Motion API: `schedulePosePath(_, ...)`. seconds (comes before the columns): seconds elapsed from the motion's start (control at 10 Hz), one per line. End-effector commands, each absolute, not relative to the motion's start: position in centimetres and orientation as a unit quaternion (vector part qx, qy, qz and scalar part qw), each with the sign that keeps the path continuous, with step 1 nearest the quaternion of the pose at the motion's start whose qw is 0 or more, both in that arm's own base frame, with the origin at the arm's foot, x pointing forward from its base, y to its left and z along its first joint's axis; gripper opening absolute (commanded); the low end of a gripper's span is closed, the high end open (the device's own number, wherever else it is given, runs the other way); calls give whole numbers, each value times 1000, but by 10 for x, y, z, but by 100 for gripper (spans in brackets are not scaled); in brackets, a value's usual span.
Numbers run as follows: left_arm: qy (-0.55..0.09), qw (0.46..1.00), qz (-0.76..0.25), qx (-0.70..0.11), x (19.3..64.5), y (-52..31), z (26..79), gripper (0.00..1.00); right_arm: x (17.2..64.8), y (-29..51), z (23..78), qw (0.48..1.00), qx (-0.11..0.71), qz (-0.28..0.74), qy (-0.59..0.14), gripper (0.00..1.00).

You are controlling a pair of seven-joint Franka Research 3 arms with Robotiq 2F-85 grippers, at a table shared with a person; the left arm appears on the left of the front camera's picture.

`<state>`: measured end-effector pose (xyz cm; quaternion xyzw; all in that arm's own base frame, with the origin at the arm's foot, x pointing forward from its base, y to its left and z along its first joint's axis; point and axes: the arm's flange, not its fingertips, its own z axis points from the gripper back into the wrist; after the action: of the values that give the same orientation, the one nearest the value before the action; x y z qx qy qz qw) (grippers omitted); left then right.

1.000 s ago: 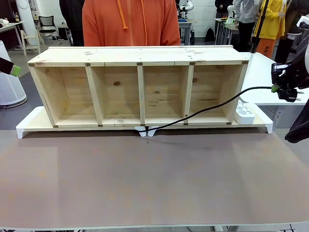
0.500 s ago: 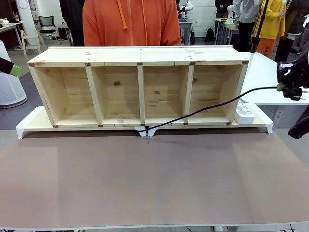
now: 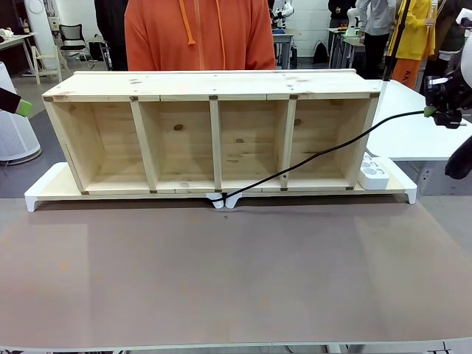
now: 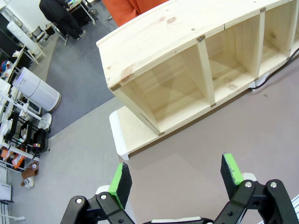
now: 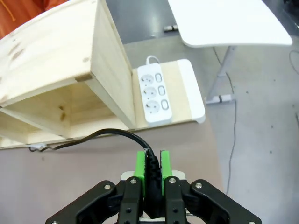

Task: Perform cable management.
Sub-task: Pull the grasped Power Cable to the location of the Power Strip.

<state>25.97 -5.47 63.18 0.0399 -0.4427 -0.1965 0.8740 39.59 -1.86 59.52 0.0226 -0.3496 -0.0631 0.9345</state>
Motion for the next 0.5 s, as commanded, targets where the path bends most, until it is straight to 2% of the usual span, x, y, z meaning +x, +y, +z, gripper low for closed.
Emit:
schedulePosePath(0.0,-447,872,-196,41,262,-55,632,100,418,-25,602,932,12,-29,-361,16)
schedulePosePath(0.4,-447,872,-196,41,262,-55,632,100,459,-20,605,926,29,-39,-375,16)
